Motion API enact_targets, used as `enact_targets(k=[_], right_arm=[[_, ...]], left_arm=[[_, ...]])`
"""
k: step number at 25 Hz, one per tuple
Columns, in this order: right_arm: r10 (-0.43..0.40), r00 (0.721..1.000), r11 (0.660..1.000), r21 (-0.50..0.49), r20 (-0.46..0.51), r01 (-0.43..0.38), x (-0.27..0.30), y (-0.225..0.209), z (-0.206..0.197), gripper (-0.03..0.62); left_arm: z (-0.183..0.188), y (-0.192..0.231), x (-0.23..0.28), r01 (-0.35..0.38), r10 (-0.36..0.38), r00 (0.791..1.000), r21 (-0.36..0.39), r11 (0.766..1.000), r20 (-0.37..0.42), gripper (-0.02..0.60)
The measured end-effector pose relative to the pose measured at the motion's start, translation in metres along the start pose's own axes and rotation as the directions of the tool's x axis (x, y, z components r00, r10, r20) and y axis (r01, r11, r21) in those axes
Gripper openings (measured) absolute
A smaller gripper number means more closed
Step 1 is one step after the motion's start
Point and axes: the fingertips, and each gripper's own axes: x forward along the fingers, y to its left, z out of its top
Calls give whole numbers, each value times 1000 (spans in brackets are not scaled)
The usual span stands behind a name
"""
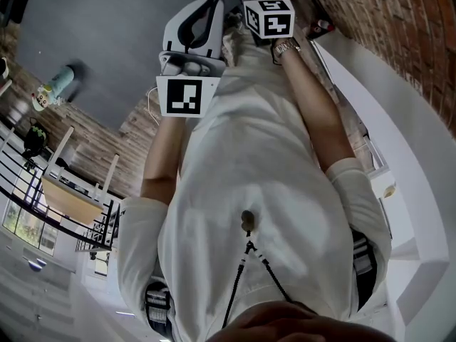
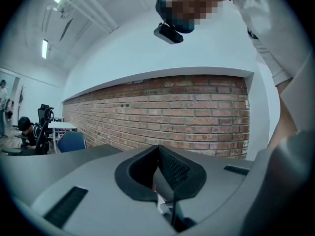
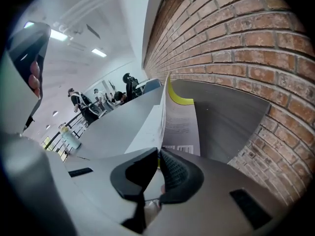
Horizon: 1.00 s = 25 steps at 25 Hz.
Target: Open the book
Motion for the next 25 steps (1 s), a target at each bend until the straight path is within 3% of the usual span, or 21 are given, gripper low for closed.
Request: enact_targets(k=[25], right_arm=[[-86,996,988,126,17,83,-23,-65,-7,46]], left_arm=[[-3,-29,31,83,-83,996,8,996,-24,21]])
